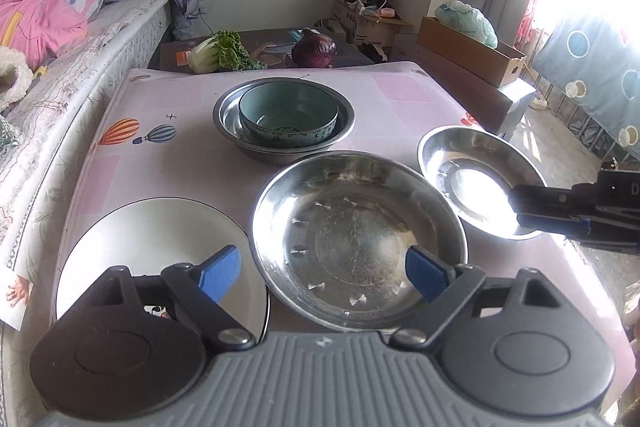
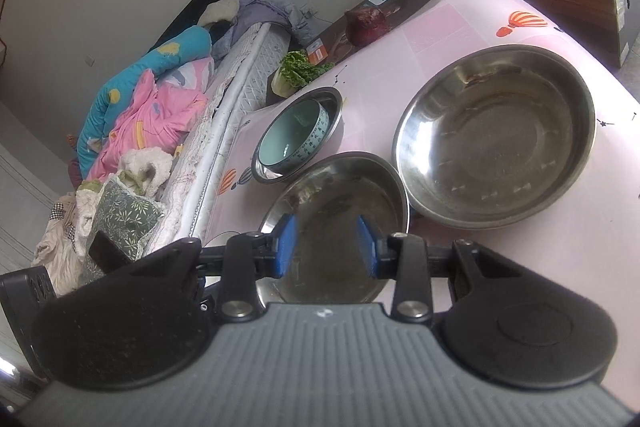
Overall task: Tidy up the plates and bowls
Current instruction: 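Move both tools to the large steel bowl and close on its rim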
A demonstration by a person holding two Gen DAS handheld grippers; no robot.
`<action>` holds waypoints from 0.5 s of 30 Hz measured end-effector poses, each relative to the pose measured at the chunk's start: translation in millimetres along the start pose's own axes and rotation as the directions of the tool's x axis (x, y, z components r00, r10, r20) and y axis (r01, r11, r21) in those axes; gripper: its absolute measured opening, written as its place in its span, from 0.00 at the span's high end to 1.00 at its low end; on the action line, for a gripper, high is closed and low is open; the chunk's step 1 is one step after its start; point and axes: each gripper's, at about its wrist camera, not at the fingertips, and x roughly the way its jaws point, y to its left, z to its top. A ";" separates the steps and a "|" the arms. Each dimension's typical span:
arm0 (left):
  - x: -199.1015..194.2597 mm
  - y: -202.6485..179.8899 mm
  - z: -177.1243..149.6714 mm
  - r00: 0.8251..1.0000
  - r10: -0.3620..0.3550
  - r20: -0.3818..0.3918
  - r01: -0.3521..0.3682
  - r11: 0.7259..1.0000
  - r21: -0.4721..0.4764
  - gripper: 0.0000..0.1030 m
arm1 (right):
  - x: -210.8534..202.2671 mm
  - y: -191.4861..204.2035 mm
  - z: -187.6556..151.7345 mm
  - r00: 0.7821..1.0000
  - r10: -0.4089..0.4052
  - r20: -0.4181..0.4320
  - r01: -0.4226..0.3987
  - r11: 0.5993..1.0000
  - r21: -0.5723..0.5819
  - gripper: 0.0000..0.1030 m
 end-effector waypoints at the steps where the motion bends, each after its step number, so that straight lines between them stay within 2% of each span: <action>1: 2.1 -4.9 1.7 1.000 -0.007 0.003 0.007 1.000 0.003 0.12 | -3.0 -6.5 -0.5 1.000 -0.010 0.008 0.010 1.000 0.015 0.68; 5: 14.1 -30.4 13.4 1.000 -0.025 0.017 0.025 0.999 0.038 0.12 | -17.5 -36.0 3.8 0.996 -0.066 0.052 0.063 0.996 0.063 0.68; 13: 46.1 -79.4 50.0 0.999 -0.022 0.037 0.018 0.995 0.099 0.13 | -39.1 -88.4 25.4 0.968 -0.199 0.155 0.179 0.975 0.131 0.68; 15: 55.5 -87.4 60.0 0.999 -0.020 0.033 0.016 0.994 0.104 0.18 | -39.4 -98.5 29.4 0.961 -0.223 0.165 0.200 0.969 0.142 0.68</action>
